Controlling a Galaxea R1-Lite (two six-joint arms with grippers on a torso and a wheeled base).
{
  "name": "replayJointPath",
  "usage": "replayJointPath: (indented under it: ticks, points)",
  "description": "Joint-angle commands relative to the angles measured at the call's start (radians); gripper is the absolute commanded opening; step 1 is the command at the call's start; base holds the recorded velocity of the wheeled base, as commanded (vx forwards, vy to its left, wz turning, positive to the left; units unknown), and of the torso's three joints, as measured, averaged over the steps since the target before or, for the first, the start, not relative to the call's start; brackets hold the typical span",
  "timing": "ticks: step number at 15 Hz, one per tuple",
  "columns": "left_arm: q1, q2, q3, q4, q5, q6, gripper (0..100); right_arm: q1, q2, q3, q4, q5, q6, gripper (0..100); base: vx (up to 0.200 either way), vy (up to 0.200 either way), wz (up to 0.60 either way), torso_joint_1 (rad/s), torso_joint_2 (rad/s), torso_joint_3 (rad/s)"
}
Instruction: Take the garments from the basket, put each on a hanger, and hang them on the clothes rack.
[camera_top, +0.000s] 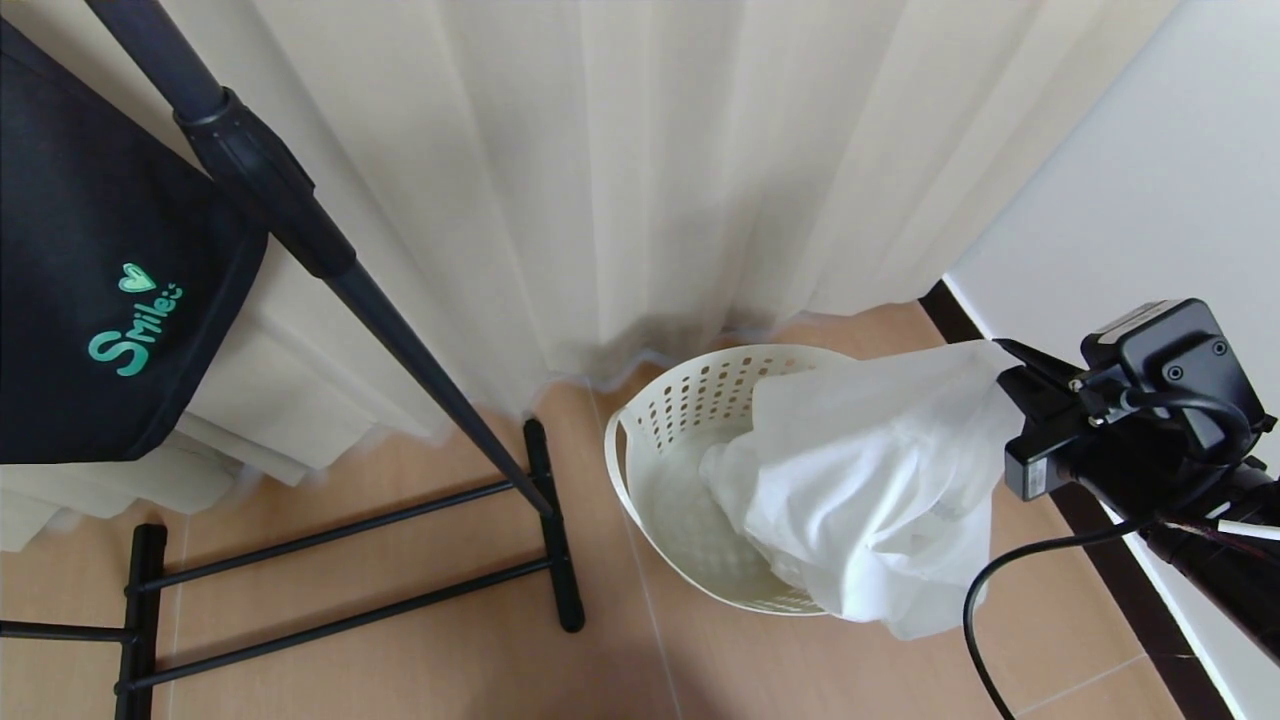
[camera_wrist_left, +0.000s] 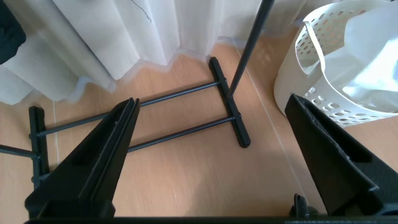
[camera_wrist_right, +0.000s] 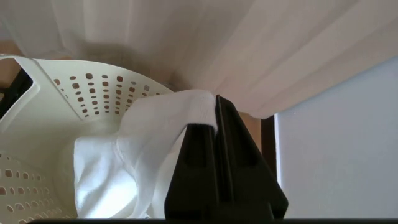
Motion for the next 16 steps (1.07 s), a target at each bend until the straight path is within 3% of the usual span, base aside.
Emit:
replayJointPath:
  ticks: [1,16]
  points:
    - [0.0,0.001,0.0,-0.002,0.0,0.0,100,0.0,-0.002,-0.001,-0.002,0.0,-0.001,0,0.0,0.0,0.0,-0.002,0.0,0.1]
    - [0.0,0.001,0.0,-0.002,0.001,0.0,100,0.0,-0.005,0.0,-0.002,-0.003,-0.003,0,0.0,0.0,0.0,0.002,0.0,0.193]
